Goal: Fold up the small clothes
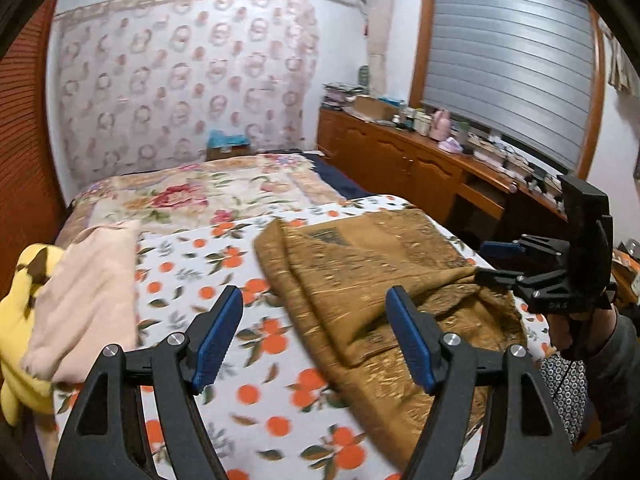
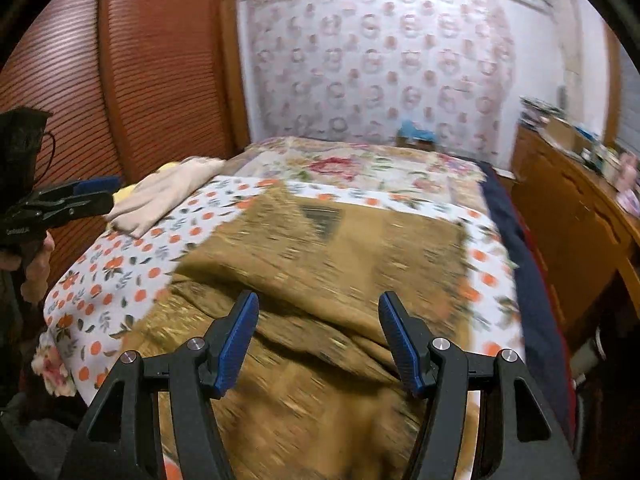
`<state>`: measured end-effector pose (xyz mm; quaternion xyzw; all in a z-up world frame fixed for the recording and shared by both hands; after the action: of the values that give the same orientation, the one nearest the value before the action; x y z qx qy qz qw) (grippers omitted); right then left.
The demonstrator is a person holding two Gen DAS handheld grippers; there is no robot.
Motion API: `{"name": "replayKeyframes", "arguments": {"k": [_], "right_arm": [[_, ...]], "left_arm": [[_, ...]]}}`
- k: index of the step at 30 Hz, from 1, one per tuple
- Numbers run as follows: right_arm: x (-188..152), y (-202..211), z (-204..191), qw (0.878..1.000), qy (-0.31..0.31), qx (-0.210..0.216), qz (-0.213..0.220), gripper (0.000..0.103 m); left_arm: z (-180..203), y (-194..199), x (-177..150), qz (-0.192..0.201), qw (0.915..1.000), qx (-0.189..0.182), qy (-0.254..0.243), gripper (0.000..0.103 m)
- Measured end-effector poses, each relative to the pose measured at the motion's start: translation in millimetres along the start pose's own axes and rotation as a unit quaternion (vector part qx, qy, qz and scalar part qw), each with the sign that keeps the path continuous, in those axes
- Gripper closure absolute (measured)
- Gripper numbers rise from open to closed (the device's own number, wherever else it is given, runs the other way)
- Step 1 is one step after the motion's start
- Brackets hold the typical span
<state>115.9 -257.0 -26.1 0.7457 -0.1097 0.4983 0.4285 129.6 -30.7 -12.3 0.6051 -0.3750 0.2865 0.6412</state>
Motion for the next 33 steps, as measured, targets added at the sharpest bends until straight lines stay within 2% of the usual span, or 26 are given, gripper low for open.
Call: {"name": "replayKeyframes", "arguments": {"k": [8, 12, 18, 24, 26, 28, 29, 31, 33], "right_arm": [[17.1, -63.9, -32.8, 0.996, 0.043, 0.073, -0.042, 0.038], [15.5, -94.3, -38.8, 0.992, 0.053, 0.095, -0.070, 0.038], [14.5, -135.8, -40.3, 0.987, 0.074, 0.082, -0.115, 0.038], [14.5, -157.5, -42.0, 0.986, 0.077, 0.077, -0.129, 0.040], [12.1, -161.7, -44.5, 0.983, 0.091, 0.080, -0.134, 0.051], [11.4, -159.4, -48.0, 0.983, 0.104, 0.084, -0.129, 0.073], [13.7, -155.3, -47.8, 0.983, 0.106, 0.085, -0.122, 0.091], [22.3, -141.2, -42.7, 0.987, 0.099, 0.080, -0.098, 0.096], [33.7, -123.1, -33.3, 0.990, 0.087, 0.085, -0.066, 0.096]], "left_arm": [[-30.4, 2.5, -11.6, 0.004, 0.9993, 0.016, 0.032, 0.028], [-36.5, 0.3, -17.4, 0.001, 0.9991, 0.015, 0.040, 0.027], [-39.2, -6.0, -26.3, -0.007, 0.9990, 0.012, 0.043, 0.027], [-36.7, -10.5, -29.2, -0.013, 0.9991, 0.010, 0.039, 0.027], [-34.1, -11.5, -28.4, -0.013, 0.9991, 0.007, 0.039, 0.027], [-31.7, -11.2, -29.7, -0.014, 0.9993, 0.007, 0.035, 0.027], [-30.2, -11.6, -30.4, -0.015, 0.9993, 0.007, 0.032, 0.027], [-28.9, -11.8, -31.4, -0.016, 0.9994, 0.006, 0.030, 0.027], [-28.1, -12.1, -32.5, -0.017, 0.9994, 0.004, 0.030, 0.027]]}}
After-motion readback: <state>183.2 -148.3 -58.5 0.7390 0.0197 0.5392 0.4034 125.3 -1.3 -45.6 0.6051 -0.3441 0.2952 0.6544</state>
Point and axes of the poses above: each gripper's, at about its wrist camera, not at the fingertips, and y roughly against the way its jaws point, z to its right, x to its top, the point moved 5 cm from there along -y, roughly the way its jaws point, and after that the axes turned 14 degrees about x, right-handed, at the moved point
